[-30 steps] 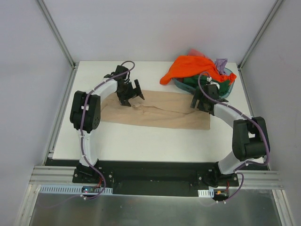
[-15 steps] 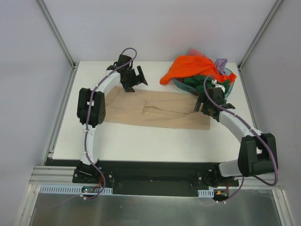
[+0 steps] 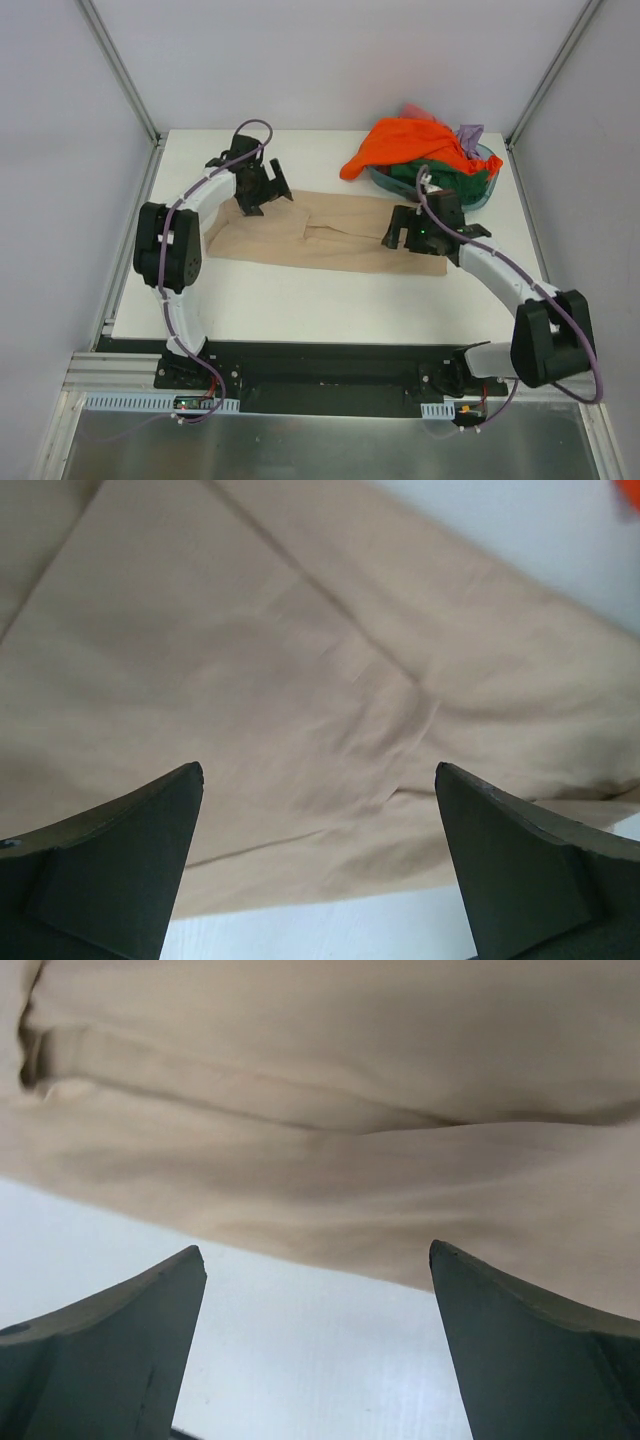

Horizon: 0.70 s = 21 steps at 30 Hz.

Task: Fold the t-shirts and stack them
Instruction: Fold the other side of the tshirt into a rectangle

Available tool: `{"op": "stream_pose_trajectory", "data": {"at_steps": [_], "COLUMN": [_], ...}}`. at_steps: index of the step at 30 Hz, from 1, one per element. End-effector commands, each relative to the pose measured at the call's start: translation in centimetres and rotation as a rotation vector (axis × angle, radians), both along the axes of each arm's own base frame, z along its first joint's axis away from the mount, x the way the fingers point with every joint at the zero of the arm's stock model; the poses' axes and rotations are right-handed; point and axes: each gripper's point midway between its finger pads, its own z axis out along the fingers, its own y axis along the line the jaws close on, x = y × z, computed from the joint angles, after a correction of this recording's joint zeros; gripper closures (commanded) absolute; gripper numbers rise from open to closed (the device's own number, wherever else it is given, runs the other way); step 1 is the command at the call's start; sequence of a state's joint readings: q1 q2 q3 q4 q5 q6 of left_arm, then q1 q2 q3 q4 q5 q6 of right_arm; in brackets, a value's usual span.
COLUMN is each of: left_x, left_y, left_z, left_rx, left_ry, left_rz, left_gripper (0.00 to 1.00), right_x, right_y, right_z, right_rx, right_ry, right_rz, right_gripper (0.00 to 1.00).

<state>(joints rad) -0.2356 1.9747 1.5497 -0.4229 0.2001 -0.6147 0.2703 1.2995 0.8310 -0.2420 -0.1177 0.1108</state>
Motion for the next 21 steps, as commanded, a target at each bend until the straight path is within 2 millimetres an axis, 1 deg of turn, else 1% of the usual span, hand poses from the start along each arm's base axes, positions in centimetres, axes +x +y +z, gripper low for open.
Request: {"op": "stream_pose_trajectory", "data": {"at_steps": [1, 2, 3, 4, 5, 7, 9, 10, 12, 14, 16, 20, 21], "left_x": [-2.4, -2.5, -2.6, -2.6, -2.6, -2.5, -2.6, -2.6, -3.1, -3.5, -3.5, -3.1, -3.0], "left_y": [0.9, 1.2, 1.4, 1.7, 2.1, 3.2, 4.7, 5.7, 7.2, 8.4, 9.5, 10.2, 10.3], "left_z": [-0.6, -1.3, -2.1, -2.7, -3.4, -4.6, -5.6, -6.2, -7.0, -7.6, -7.9, -8.0, -7.9], "left_rx": [0.019, 0.029, 0.030, 0.032, 0.028, 0.016, 0.014, 0.024, 0.026, 0.027, 0.026, 0.028, 0.031], "left_ry": [-0.006, 0.010, 0.029, 0.045, 0.066, 0.105, 0.133, 0.145, 0.171, 0.192, 0.200, 0.199, 0.194], "left_rz": [0.030, 0.038, 0.045, 0.053, 0.067, 0.102, 0.136, 0.157, 0.189, 0.216, 0.240, 0.252, 0.257], "left_gripper": [0.01, 0.01, 0.01, 0.01, 0.01, 0.01, 0.01, 0.01, 0.01, 0.01, 0.01, 0.01, 0.01], "right_x": [0.0, 0.4, 0.7, 1.1, 1.4, 1.6, 1.7, 1.9, 2.0, 1.8, 1.3, 0.4, 0.3], "right_y": [7.3, 8.0, 8.3, 8.2, 7.6, 6.1, 4.0, 3.0, 0.3, -0.6, -1.5, -2.5, -3.3], "right_z": [0.2, -0.1, -1.1, -2.1, -3.4, -5.3, -7.2, -7.8, -8.7, -8.1, -7.5, -6.5, -6.4], "right_rx": [0.121, 0.128, 0.123, 0.110, 0.079, 0.015, -0.033, -0.041, -0.069, -0.090, -0.127, -0.157, -0.186], "right_ry": [0.048, 0.064, 0.097, 0.126, 0.161, 0.228, 0.270, 0.288, 0.327, 0.311, 0.299, 0.265, 0.257], "right_rz": [0.216, 0.226, 0.219, 0.196, 0.167, 0.112, 0.058, 0.026, -0.060, -0.078, -0.096, -0.095, -0.115], "right_gripper": [0.04, 0.04, 0.04, 0.04, 0.04, 0.04, 0.04, 0.04, 0.04, 0.04, 0.04, 0.04, 0.04]}}
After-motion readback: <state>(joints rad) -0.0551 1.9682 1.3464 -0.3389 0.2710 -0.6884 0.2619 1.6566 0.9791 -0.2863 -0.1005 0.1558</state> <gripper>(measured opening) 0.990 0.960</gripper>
